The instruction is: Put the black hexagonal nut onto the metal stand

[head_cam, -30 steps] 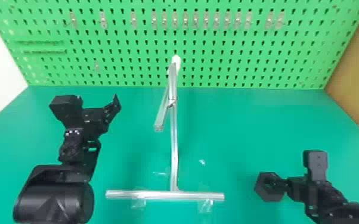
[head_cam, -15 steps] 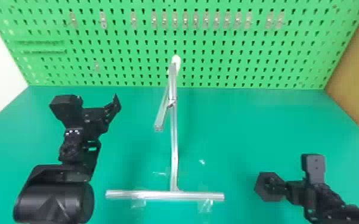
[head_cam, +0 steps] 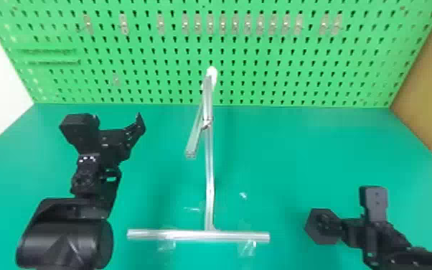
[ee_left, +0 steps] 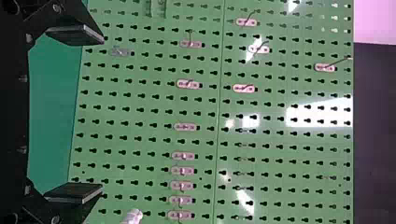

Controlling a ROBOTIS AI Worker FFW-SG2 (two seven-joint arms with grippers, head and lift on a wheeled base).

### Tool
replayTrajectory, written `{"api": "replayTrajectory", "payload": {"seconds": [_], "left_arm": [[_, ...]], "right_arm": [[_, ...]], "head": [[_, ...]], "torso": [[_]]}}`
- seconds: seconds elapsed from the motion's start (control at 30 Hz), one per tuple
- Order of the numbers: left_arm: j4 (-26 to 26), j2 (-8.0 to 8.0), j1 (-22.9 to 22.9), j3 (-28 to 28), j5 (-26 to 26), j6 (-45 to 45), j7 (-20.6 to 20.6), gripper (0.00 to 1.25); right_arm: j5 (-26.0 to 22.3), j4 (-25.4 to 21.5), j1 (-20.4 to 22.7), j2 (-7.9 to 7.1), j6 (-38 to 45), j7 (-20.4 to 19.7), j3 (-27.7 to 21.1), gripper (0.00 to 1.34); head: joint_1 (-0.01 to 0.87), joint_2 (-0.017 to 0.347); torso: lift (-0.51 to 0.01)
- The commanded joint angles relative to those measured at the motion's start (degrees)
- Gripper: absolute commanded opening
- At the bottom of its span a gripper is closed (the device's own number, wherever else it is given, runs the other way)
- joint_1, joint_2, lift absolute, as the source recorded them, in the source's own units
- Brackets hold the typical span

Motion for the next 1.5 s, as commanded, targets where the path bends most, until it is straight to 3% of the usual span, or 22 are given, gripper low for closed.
{"api": "replayTrajectory", "payload": {"seconds": [0.0, 0.07, 0.2, 0.43, 0.57, 1.1, 1.47], "left_arm": [[0.0, 0.0, 0.0, 0.01, 0.0, 0.0, 0.0, 1.08], [0.0, 0.0, 0.0, 0.01, 0.0, 0.0, 0.0, 1.08], [0.0, 0.0, 0.0, 0.01, 0.0, 0.0, 0.0, 1.08], [0.0, 0.0, 0.09, 0.01, 0.0, 0.0, 0.0, 1.08], [0.0, 0.0, 0.09, 0.01, 0.0, 0.0, 0.0, 1.08], [0.09, 0.0, 0.09, -0.08, 0.0, 0.0, 0.0, 1.08], [0.17, 0.0, 0.09, -0.08, 0.0, 0.0, 0.0, 1.08]], "right_arm": [[0.0, 0.01, 0.0, 0.0, 0.01, 0.0, 0.02, 1.17], [0.0, 0.01, 0.09, 0.0, 0.01, 0.0, 0.02, 1.06], [0.18, 0.01, 0.09, 0.0, 0.18, 0.0, 0.11, 0.7], [0.18, 0.01, 0.09, 0.0, 0.71, 0.35, 0.02, 0.63], [0.26, -0.16, 0.0, -0.09, 1.68, 0.35, 0.02, 0.35], [1.93, -3.5, -0.35, -0.53, 5.45, 0.35, 0.9, 0.3], [3.08, -15.46, -1.31, -1.76, 15.91, 0.35, 2.3, 0.29]], "head": [[0.693, 0.081], [0.693, 0.081], [0.693, 0.081], [0.693, 0.081], [0.693, 0.081], [0.693, 0.081], [0.693, 0.081]], "torso": [[-0.001], [-0.001], [-0.001], [-0.001], [-0.001], [-0.001], [-0.001]]}}
